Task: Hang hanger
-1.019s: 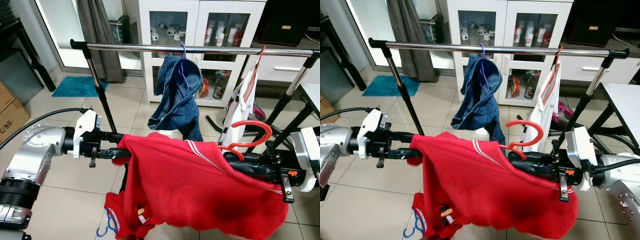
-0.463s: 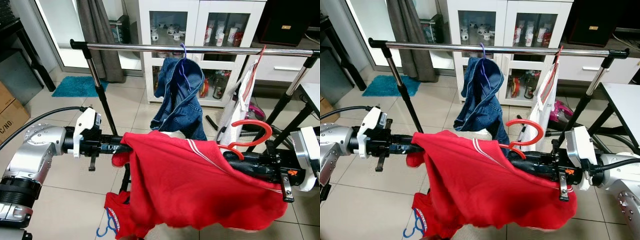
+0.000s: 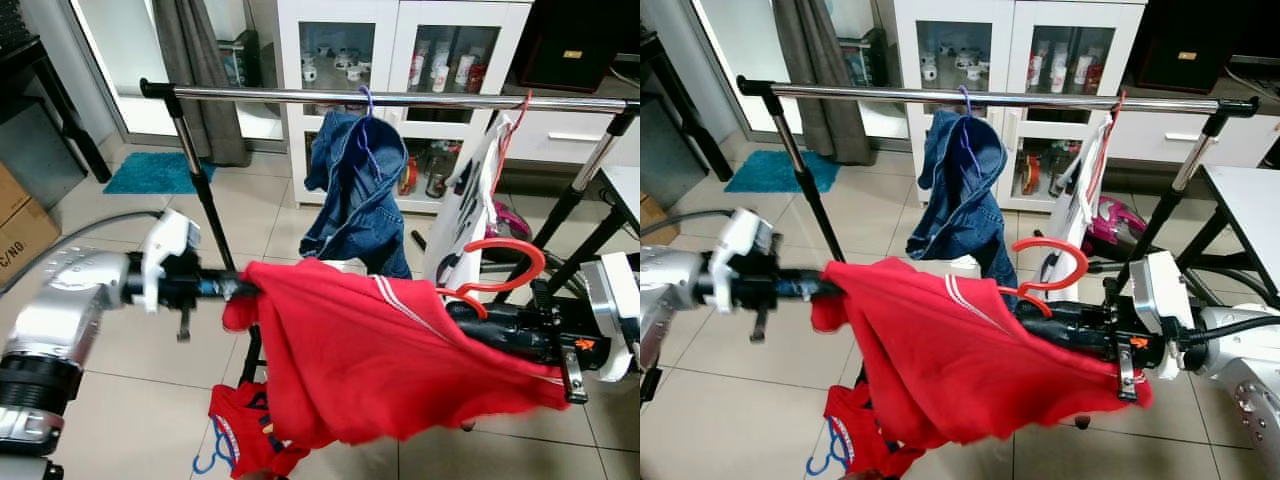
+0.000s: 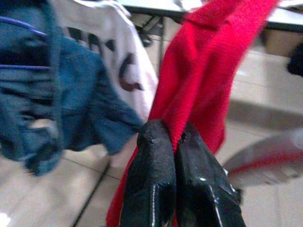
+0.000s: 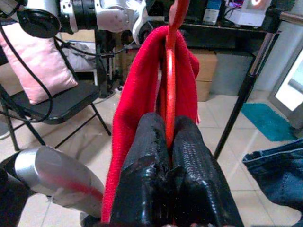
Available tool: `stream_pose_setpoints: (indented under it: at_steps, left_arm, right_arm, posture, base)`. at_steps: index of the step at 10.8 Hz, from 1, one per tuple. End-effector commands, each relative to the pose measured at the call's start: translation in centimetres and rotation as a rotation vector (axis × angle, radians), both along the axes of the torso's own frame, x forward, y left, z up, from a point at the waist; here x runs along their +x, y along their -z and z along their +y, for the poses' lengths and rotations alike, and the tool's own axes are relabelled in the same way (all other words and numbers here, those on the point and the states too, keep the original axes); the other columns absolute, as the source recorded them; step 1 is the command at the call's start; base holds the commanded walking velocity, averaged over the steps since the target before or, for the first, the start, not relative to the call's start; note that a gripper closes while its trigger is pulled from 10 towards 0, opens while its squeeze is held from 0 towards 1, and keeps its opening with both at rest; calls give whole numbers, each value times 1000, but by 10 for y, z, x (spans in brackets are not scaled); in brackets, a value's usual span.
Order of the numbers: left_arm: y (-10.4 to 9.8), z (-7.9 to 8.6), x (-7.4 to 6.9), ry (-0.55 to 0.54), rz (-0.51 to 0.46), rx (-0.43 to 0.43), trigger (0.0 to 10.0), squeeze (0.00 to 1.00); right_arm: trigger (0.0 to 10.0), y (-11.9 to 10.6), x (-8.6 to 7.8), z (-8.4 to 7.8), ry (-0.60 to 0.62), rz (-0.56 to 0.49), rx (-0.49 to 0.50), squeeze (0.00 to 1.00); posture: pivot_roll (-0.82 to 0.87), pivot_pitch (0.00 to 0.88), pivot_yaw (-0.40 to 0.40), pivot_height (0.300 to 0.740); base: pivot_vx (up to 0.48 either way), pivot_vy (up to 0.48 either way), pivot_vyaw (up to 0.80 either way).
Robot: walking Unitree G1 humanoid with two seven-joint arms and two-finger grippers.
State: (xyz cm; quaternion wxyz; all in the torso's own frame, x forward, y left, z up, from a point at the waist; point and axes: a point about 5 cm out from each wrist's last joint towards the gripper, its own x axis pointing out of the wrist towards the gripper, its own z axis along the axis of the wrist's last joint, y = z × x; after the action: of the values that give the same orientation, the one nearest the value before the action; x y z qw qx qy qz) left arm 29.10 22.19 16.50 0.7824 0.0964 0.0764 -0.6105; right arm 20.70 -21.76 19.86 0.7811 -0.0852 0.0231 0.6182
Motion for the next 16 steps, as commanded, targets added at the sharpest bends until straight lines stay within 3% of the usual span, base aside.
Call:
stream_pose_setpoints:
  at_steps: [1,4,5,8,10,12,13,14,16]
  left_arm:
    - [-7,12,-1,-63,-21,-34,0,0]
    - [-6,49,-10,-243,-38,-38,0,0]
    - [-7,54,-11,-274,-45,-41,0,0]
    - [-8,89,-17,-410,-62,-5,0,0]
    - [-7,103,-20,-473,-68,12,0,0]
    - [6,100,-22,-464,-50,49,0,0]
    - [11,94,-20,-460,-59,75,4745,0]
    - [10,85,-12,-464,-71,18,10000,1000]
    - [6,80,-9,-448,-99,-15,10000,1000]
  right_arm:
    - [10000,-10,2,-6,23,-52,11,0]
    - [10000,-17,8,-23,93,-76,7,0]
    - [10000,-17,9,-26,101,-78,3,0]
    - [10000,-19,10,-32,118,-89,-4,0]
    - [10000,-21,10,-35,127,-95,-9,0]
    - [10000,-20,11,-35,122,-96,-9,0]
    - [10000,-20,11,-33,114,-96,-7,0]
    - [10000,-19,11,-29,102,-94,-2,0]
    - [10000,-17,11,-27,95,-88,-1,0]
  posture:
    - [-82,20,84,740]
    - [-82,20,82,740]
    - [-82,20,82,740]
    - [-73,13,64,740]
    - [-75,8,64,740]
    - [-74,0,59,740]
    - [-74,0,58,740]
    - [-74,0,58,740]
    - [-76,0,58,740]
  base:
    - [0,0,0]
    - [0,0,0]
    - [0,0,0]
    - [0,0,0]
    - [0,0,0]
    - [0,0,0]
    - [0,0,0]
    - [0,0,0]
    - [0,0,0]
